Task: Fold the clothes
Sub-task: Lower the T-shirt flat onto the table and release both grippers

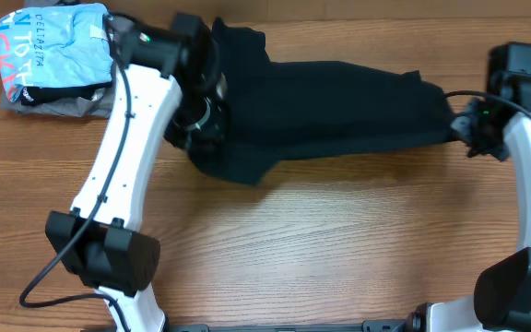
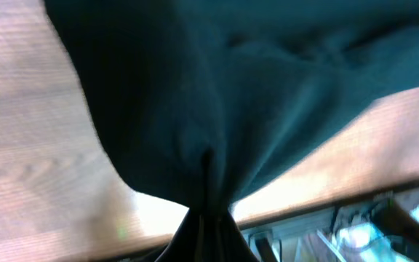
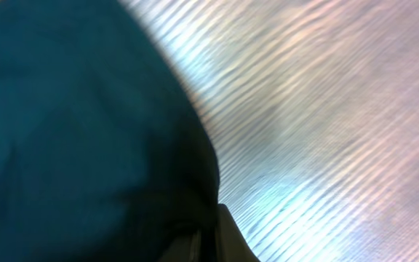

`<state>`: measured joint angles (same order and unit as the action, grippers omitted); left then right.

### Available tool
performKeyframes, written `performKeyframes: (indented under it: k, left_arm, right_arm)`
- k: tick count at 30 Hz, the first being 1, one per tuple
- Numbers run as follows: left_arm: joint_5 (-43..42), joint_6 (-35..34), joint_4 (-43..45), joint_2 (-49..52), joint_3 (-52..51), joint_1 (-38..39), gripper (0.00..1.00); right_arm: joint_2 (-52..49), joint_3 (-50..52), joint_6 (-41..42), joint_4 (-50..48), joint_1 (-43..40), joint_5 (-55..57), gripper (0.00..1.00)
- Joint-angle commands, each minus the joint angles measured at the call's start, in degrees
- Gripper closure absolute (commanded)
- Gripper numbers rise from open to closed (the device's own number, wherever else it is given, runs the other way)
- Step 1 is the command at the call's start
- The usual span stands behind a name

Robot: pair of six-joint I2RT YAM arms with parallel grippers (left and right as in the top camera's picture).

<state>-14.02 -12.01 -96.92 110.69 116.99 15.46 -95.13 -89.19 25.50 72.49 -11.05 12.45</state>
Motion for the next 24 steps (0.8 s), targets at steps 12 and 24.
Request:
performKeyframes:
  k: [12, 24]
  left_arm:
    - [-3.6, -6.5, 0.1, -2.9, -22.1, 8.1, 0.96]
    - [-6.6, -12.2, 0.1, -8.0, -32.7, 16.1, 0.96]
  right_arm:
    - [1.5, -0.1, -0.2, -2.0, -5.3, 2.5, 0.92]
    - [1.5, -0.1, -3.1, -7.5, -14.1, -2.3, 0.88]
